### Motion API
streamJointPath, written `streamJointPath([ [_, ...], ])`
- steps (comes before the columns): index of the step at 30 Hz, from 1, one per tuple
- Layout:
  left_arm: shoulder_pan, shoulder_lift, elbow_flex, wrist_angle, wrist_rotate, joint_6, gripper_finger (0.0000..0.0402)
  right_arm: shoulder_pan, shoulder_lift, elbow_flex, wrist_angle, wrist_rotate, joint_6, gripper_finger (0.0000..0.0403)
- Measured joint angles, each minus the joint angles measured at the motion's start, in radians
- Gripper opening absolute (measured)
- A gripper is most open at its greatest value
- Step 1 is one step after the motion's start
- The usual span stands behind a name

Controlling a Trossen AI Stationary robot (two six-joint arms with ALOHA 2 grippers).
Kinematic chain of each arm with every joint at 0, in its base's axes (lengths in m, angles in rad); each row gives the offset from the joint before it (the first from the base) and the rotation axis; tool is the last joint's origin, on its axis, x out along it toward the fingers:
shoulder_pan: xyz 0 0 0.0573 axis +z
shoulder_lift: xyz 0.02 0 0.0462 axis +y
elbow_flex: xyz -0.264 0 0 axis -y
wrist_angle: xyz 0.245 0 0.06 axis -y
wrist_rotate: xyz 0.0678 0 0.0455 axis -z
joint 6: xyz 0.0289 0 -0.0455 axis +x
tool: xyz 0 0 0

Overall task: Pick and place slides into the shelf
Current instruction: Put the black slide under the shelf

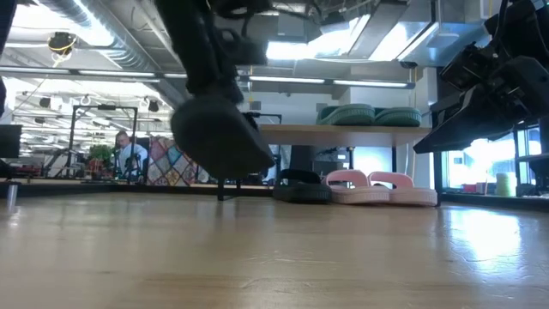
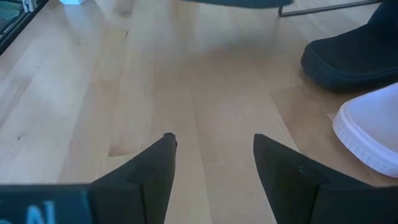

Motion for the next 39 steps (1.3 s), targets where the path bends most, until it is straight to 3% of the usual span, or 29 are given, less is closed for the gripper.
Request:
streamJointPath([
  [16, 0.081, 0.128, 0.0, 0.109, -0.004, 0.002, 0.0004, 0.0, -0.001, 0.0, 0.002, 0.0, -0.003, 0.0215],
  [24, 0.098, 0.128, 0.0, 0.145, 0.006, 0.0, 0.0054, 0.0, -0.001, 0.0, 0.002, 0.0, -0.004, 0.0215],
  [32, 0.097, 0.128, 0.0, 0.15, 0.008, 0.0, 0.0069, 0.0, -0.001, 0.0, 0.001, 0.0, -0.005, 0.0215],
  [39, 0.102, 0.128, 0.0, 0.154, 0.096, 0.0, 0.007, 0.0, -0.001, 0.0, 0.001, 0.0, -0.005, 0.0215],
])
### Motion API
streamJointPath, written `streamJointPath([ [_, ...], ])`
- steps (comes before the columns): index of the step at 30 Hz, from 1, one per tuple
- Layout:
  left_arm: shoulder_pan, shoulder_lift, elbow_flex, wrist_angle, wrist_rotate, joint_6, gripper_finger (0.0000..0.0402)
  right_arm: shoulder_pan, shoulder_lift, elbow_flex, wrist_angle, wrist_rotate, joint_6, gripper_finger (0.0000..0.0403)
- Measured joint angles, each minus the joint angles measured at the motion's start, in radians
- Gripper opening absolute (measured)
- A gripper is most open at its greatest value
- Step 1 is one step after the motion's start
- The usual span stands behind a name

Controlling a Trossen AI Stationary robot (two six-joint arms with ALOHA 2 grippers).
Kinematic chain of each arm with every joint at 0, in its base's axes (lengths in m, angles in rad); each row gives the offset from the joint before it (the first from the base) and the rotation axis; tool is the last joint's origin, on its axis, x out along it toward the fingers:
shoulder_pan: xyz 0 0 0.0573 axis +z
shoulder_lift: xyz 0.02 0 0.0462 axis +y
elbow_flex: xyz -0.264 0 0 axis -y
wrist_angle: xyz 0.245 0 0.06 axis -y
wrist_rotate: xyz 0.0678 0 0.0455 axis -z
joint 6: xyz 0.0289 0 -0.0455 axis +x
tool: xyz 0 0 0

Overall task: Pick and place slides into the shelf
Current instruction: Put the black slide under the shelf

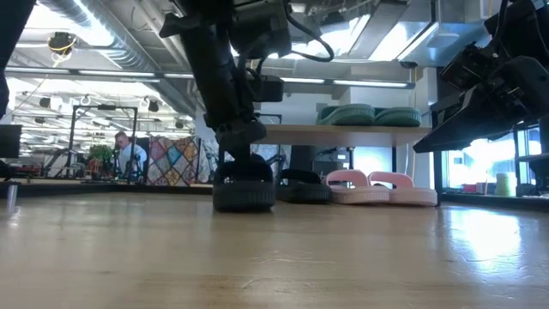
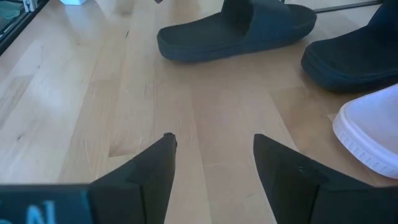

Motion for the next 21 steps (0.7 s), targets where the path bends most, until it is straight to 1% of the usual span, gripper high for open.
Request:
streamJointPath([
  [7, 0.0, -0.005, 0.0, 0.002, 0.062, 0.025, 0.0071, 0.0, 0.0, 0.0, 0.0, 0.0, 0.0, 0.0215],
  [10, -0.013, -0.022, 0.0, 0.002, 0.065, 0.026, 0.0071, 0.0, 0.0, 0.0, 0.0, 0.0, 0.0, 0.0215],
  [17, -0.034, -0.085, -0.001, -0.008, 0.059, 0.025, 0.0071, 0.0, 0.0, 0.0, 0.0, 0.0, 0.002, 0.0215],
  [21, -0.056, -0.129, -0.001, -0.054, 0.09, 0.025, 0.0071, 0.0, 0.0, 0.0, 0.0, 0.0, 0.004, 0.0215],
])
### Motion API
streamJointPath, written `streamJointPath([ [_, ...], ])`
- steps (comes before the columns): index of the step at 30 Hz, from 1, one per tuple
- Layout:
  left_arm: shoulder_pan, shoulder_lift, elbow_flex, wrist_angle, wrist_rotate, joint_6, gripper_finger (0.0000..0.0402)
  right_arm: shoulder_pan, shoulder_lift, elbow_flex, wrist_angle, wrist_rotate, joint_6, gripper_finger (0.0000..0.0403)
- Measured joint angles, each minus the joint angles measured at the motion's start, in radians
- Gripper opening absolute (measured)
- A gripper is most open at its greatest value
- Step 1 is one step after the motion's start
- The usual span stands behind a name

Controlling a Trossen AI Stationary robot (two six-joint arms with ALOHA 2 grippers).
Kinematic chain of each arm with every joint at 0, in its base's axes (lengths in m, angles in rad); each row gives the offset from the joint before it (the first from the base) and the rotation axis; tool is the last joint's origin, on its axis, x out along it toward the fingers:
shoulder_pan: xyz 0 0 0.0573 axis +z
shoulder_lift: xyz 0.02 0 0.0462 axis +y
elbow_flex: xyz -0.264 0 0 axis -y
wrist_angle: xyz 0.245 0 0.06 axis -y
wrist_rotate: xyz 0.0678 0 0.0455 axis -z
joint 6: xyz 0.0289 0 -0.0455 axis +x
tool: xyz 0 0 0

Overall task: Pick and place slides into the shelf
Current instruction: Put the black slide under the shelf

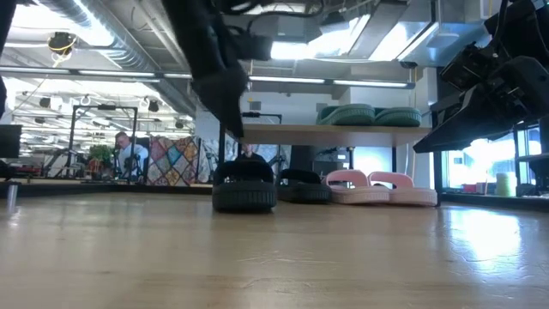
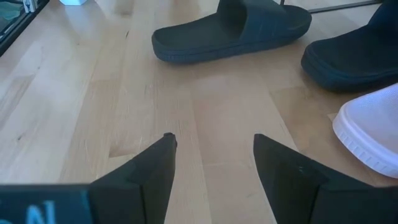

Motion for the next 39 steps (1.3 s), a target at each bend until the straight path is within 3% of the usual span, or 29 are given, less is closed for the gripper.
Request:
streamJointPath([
  [4, -0.03, -0.036, 0.0, -0.134, 0.028, -0.018, 0.0071, 0.0, 0.0, 0.0, 0.0, 0.0, 0.0, 0.0215],
  [10, -0.036, -0.036, -0.001, -0.281, 0.093, -0.259, 0.0071, 0.0, 0.0, 0.0, -0.004, 0.0, 0.001, 0.0215],
  [22, 0.074, -0.03, -0.142, -0.148, 0.153, -0.235, 0.0071, 0.0, 0.0, 0.0, -0.002, 0.0, 0.002, 0.0215],
  [39, 0.113, -0.03, -0.145, -0.041, 0.204, -0.161, 0.0071, 0.0, 0.0, 0.0, -0.002, 0.0, 0.003, 0.0215],
])
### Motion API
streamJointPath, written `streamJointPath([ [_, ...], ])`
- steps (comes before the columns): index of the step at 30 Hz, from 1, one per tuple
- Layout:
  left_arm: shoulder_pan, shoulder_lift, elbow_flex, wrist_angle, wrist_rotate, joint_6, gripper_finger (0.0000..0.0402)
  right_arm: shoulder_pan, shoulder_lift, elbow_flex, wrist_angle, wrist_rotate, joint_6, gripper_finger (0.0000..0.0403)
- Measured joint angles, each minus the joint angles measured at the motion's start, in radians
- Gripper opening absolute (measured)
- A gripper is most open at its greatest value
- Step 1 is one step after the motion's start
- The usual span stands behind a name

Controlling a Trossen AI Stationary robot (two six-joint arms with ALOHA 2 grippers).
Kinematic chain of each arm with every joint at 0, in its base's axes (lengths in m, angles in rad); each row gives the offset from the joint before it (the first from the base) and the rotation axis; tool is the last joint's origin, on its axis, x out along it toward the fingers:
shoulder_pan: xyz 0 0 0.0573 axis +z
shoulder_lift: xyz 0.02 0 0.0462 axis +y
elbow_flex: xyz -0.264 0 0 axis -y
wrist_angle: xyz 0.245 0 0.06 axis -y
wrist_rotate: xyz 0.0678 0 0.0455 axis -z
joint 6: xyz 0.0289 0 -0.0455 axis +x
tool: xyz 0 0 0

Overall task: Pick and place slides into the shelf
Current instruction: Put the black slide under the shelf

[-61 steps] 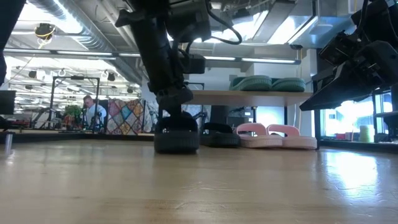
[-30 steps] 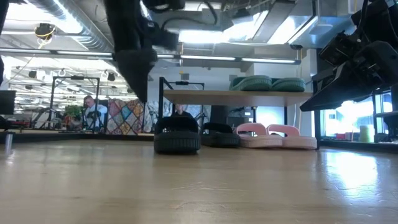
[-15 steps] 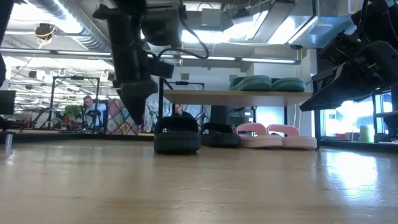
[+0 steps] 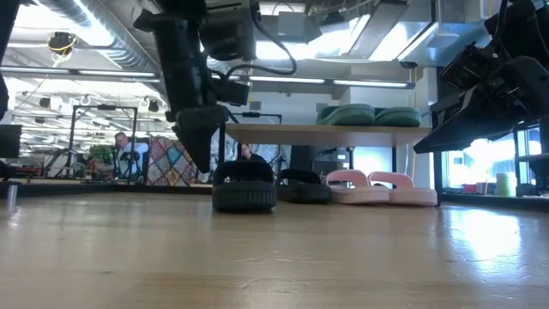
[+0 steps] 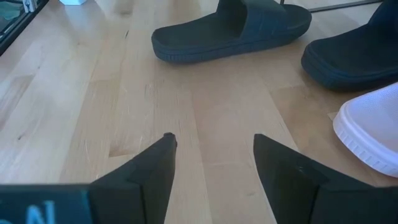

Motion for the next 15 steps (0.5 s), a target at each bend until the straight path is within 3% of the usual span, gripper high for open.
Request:
streamJointPath([
  [10, 0.006, 0.0, -0.003, 0.004, 0.001, 0.005, 0.0071, 0.0, 0.0, 0.0, 0.0, 0.0, 0.0, 0.0215],
  [15, 0.006, 0.0, -0.061, 0.032, 0.002, 0.005, 0.0071, 0.0, 0.0, 0.0, 0.0, 0.0, 0.0, 0.0215],
])
